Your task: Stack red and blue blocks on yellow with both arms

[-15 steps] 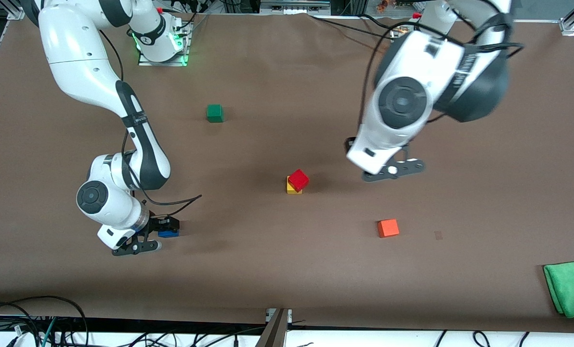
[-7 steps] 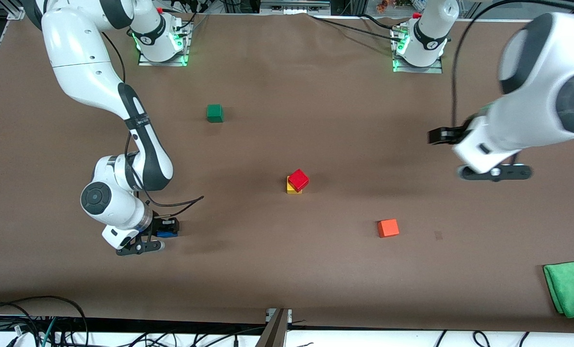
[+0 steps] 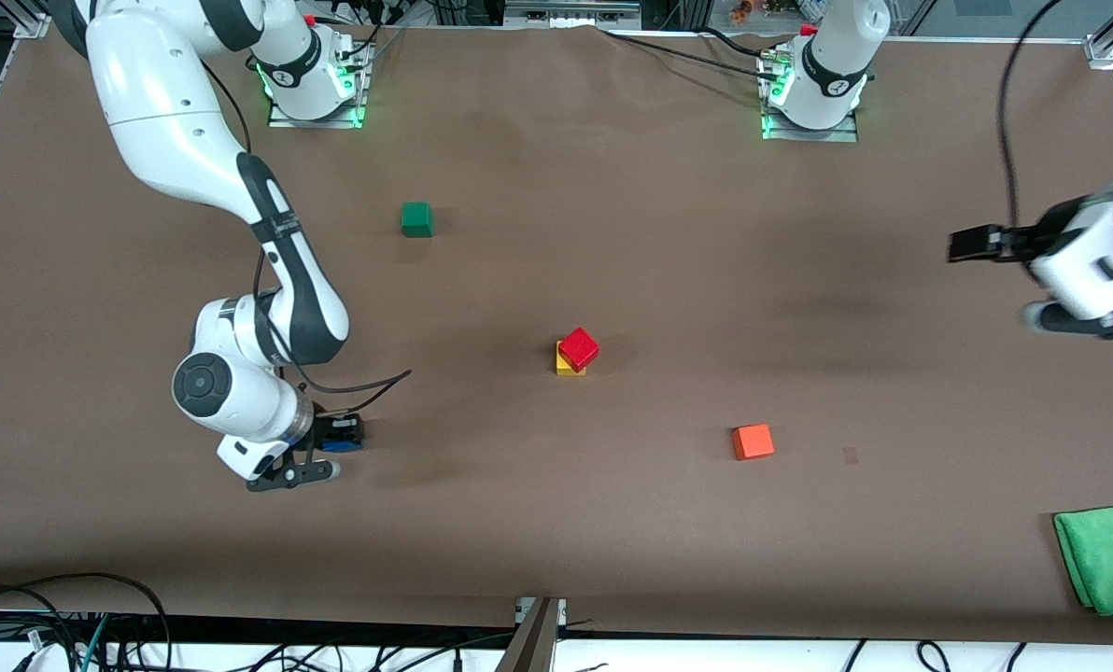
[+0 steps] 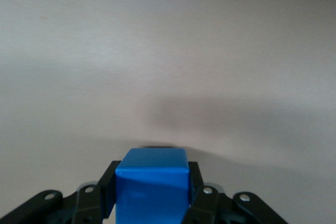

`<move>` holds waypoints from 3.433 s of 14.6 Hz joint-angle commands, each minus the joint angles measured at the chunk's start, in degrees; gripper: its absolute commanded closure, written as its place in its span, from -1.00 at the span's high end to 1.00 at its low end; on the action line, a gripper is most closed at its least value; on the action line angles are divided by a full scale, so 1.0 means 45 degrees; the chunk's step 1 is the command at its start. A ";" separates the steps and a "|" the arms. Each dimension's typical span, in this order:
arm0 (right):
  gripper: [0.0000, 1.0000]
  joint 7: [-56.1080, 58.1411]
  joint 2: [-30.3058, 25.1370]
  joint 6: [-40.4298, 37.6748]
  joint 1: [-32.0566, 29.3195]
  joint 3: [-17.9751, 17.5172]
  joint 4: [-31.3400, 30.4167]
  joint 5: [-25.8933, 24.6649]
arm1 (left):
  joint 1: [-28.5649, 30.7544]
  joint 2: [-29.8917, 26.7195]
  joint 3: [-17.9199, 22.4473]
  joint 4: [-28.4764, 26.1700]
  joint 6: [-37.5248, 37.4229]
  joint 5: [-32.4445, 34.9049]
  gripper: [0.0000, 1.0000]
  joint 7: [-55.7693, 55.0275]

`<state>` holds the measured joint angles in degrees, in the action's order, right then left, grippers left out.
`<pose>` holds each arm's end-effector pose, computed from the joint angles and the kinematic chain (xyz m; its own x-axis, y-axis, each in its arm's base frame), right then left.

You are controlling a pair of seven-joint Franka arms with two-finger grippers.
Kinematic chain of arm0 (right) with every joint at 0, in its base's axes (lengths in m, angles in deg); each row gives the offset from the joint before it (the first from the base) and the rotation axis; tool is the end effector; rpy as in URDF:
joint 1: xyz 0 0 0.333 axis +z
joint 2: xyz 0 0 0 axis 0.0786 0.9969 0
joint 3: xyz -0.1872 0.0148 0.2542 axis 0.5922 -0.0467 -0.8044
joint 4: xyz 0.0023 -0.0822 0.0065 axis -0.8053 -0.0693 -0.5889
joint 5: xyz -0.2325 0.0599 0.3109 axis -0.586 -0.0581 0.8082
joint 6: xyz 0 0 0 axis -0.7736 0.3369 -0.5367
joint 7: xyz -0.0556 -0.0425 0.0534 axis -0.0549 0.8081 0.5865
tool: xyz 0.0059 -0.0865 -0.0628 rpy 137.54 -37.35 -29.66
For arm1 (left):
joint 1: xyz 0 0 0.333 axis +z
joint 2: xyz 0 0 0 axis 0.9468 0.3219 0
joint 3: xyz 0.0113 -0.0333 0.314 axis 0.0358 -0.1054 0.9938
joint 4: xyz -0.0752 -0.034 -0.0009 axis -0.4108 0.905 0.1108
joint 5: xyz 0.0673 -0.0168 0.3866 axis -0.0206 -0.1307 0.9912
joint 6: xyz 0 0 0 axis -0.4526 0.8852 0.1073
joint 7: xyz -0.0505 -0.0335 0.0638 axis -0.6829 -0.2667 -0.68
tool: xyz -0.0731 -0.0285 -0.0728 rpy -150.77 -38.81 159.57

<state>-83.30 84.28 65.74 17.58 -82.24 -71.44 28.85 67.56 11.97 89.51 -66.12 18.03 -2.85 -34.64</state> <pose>0.7250 0.1695 0.2275 0.9851 0.1642 0.0519 0.1677 -0.9832 -0.0715 0.6076 0.0053 0.5736 0.9455 -0.0605 -0.3201 -0.0627 -0.9980 0.0035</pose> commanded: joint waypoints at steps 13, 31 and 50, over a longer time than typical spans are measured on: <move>-0.73 -0.9438 -0.0492 -0.2600 0.5257 -0.0190 0.3424 -0.0167 | -0.0396 -0.2479 -0.0197 -0.6646 0.6873 -0.0055 1.00 -0.0629; -0.57 -1.1455 0.0504 -0.1113 0.6627 -0.0190 0.3405 -0.1437 | -0.0436 -0.4686 -0.0257 -0.4889 0.5138 -0.0250 1.00 -0.0984; 1.00 -1.1922 0.0661 -0.1191 0.6725 -0.0171 0.3366 -0.1906 | -0.0358 -0.4881 -0.0510 -0.6237 0.5977 -0.0758 1.00 -0.0809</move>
<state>-134.69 86.23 61.12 47.21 -83.63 -58.25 21.41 65.76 -9.03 87.17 -93.70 44.37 -5.20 -38.53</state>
